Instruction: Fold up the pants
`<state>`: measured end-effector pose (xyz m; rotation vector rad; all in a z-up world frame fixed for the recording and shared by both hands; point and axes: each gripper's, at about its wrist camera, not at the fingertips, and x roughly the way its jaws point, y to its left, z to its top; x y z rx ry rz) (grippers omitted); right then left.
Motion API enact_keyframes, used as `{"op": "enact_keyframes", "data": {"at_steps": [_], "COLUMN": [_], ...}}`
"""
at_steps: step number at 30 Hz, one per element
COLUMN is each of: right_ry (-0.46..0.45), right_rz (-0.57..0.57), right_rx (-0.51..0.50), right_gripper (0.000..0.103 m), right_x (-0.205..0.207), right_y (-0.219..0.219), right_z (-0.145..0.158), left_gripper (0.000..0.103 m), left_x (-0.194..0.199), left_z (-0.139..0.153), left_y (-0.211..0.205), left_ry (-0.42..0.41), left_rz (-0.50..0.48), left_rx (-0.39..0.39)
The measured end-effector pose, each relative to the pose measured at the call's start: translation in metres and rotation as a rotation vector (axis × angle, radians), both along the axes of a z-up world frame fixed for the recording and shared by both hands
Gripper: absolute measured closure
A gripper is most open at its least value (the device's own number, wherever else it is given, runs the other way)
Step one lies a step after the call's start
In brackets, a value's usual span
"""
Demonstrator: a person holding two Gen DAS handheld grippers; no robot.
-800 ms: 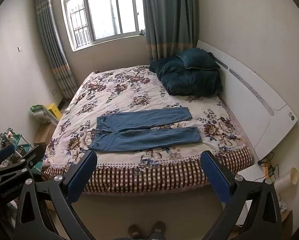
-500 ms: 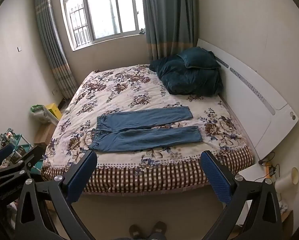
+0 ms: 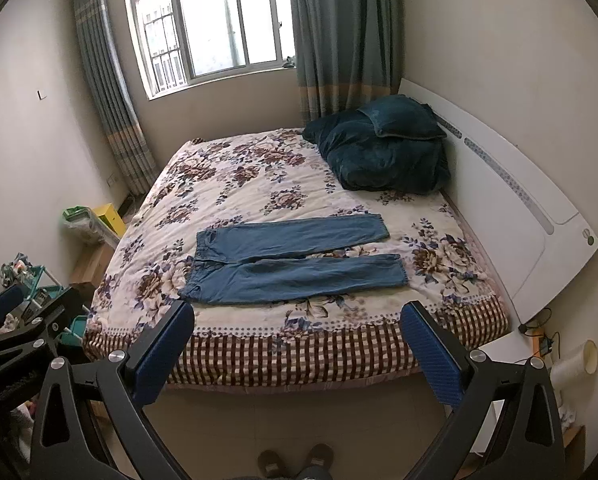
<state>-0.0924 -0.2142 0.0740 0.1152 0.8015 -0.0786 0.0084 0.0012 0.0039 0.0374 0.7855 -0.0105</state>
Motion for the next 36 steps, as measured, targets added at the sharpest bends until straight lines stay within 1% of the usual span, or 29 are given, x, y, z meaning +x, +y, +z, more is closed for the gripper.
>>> {"op": "enact_keyframes", "data": {"at_steps": [6, 7, 10, 11, 20, 22, 24, 36], "right_ry": [-0.002, -0.005, -0.01, -0.011, -0.016, -0.015, -0.017, -0.02], "right_rz": [-0.005, -0.001, -0.003, -0.003, -0.006, -0.005, -0.006, -0.005], "right_rx": [0.004, 0.003, 0.005, 0.004, 0.0, -0.002, 0.0, 0.003], "right_gripper": [0.0, 0.0, 0.0, 0.0, 0.0, 0.0, 0.0, 0.0], "right_x": [0.002, 0.004, 0.002, 0.001, -0.001, -0.001, -0.001, -0.004], "right_y": [0.004, 0.011, 0.011, 0.01, 0.002, 0.004, -0.001, -0.005], "right_z": [0.0, -0.005, -0.003, -0.003, 0.002, 0.002, 0.003, 0.009], "left_gripper": [0.0, 0.0, 0.0, 0.0, 0.0, 0.0, 0.0, 0.0], "left_x": [-0.002, 0.004, 0.008, 0.018, 0.03, 0.03, 0.022, 0.018], "left_z": [-0.001, 0.0, 0.001, 0.009, 0.02, 0.022, 0.019, 0.017], "left_y": [0.0, -0.001, -0.002, -0.006, -0.014, -0.016, -0.015, -0.018], "left_ry": [-0.004, -0.004, -0.005, -0.003, -0.012, -0.017, -0.019, -0.019], "left_rz": [-0.002, -0.003, -0.004, -0.006, -0.011, -0.01, -0.013, -0.002], "left_rx": [-0.002, -0.001, -0.004, -0.003, -0.01, -0.01, -0.011, -0.011]}}
